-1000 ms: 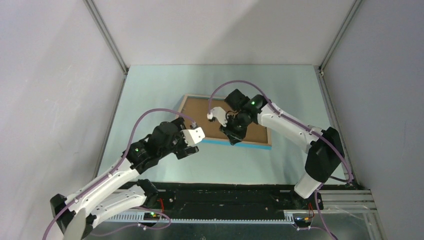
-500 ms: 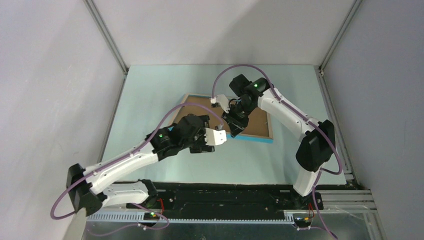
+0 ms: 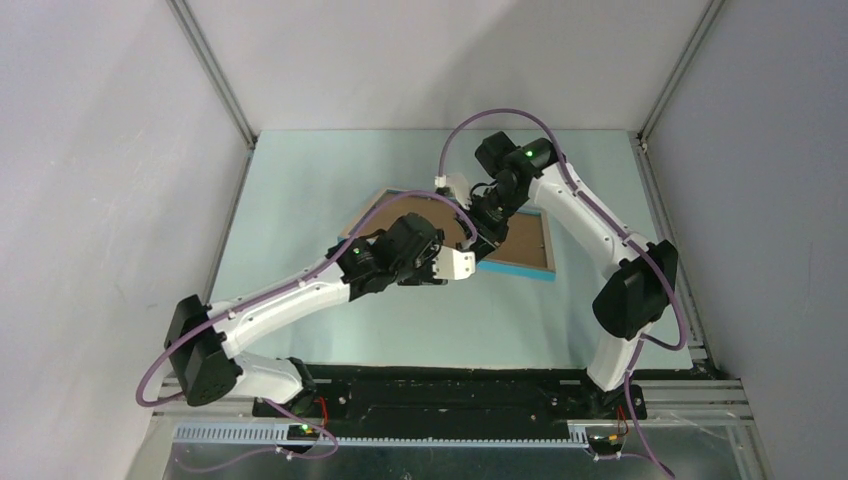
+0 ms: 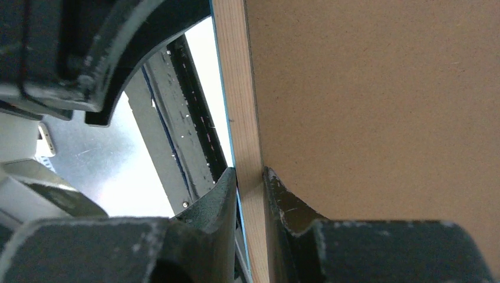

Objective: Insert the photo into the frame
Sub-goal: Turn over the photo frame at the center of the board.

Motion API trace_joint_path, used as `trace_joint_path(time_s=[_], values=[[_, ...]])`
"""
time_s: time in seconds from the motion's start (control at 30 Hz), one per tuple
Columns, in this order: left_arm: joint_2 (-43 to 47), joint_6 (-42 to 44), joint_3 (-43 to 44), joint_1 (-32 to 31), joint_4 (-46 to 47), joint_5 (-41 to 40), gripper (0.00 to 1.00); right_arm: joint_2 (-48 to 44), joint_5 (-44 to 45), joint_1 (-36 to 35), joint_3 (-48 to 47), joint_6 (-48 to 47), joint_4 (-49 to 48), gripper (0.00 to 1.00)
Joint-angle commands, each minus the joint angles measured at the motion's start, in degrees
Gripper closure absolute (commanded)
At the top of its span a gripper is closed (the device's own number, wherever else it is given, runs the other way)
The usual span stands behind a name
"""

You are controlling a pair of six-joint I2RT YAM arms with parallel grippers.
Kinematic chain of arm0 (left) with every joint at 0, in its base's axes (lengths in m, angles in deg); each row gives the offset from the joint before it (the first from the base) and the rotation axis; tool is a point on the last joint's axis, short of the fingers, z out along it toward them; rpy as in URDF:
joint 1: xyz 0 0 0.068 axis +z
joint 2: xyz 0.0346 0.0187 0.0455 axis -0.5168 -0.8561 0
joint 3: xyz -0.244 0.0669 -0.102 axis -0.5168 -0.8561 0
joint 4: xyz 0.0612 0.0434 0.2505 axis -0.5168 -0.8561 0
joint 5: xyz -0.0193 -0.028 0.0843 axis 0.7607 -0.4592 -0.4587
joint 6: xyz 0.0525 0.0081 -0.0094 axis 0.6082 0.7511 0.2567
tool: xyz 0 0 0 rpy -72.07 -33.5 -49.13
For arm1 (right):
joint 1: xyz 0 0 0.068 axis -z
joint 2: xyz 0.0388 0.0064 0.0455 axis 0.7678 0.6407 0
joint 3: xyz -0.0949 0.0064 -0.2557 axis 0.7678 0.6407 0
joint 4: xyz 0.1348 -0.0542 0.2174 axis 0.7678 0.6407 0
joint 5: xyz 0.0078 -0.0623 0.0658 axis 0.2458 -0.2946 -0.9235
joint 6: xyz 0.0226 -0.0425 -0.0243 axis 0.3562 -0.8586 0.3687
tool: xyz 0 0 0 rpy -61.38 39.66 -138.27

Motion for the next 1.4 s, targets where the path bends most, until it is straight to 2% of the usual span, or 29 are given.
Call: trace_joint_path(time_s=[0.0,0.23,0.37,0.6,0.67,0.77,0.87,0.93,1.0,1.03,1.07,1.2,1.37], values=[[-2.0,1.7,3.1,-0.4,1.2,-0.9,0.41,-1.3,-3.7,1.2,-2.7,0.3,2.6,1.00],[-5.8,1.0,7.1,-0.4,1.3,0.2,0.42,-1.7,-5.1,2.1,-2.7,0.1,3.0,1.00],[-7.4,1.2,8.4,-0.5,1.2,0.1,0.48,-2.0,-5.6,2.4,-2.7,0.0,3.3,1.00],[-8.5,0.9,8.7,-0.5,1.2,0.2,0.69,-2.4,-6.0,3.1,-2.8,0.0,3.5,1.00],[-8.6,0.9,8.7,-0.5,1.2,0.1,0.77,-2.4,-6.0,3.3,-2.9,0.0,3.5,1.00],[-8.5,0.9,8.7,-0.6,1.2,-0.1,0.94,-2.7,-5.8,3.5,-2.9,0.3,3.6,1.00],[-8.1,1.1,8.7,-0.6,1.1,-0.7,1.00,-3.5,-4.8,3.7,-2.7,0.9,3.4,1.00],[-7.8,1.2,8.9,-0.8,0.9,-1.0,1.00,-4.4,-3.5,3.8,-2.3,1.9,1.8,0.90],[-7.3,1.2,9.5,-0.8,0.1,-1.1,1.00,-5.9,-2.1,3.9,-1.5,3.4,0.2,0.68],[-7.1,1.0,10.0,-0.8,-0.6,-0.9,1.00,-7.1,-1.2,4.0,-1.2,3.8,-0.4,0.63],[-6.7,0.8,10.3,-0.9,-1.0,-0.8,1.00,-7.7,-0.8,4.3,-0.6,4.5,-1.6,0.53],[-4.3,0.2,11.0,-0.9,-3.2,0.6,1.00,-12.2,2.5,5.5,1.8,6.6,-5.7,0.37],[-1.2,-0.1,12.8,-0.8,-6.8,1.7,1.00,-19.3,6.8,7.4,5.0,8.7,-10.6,0.27]])
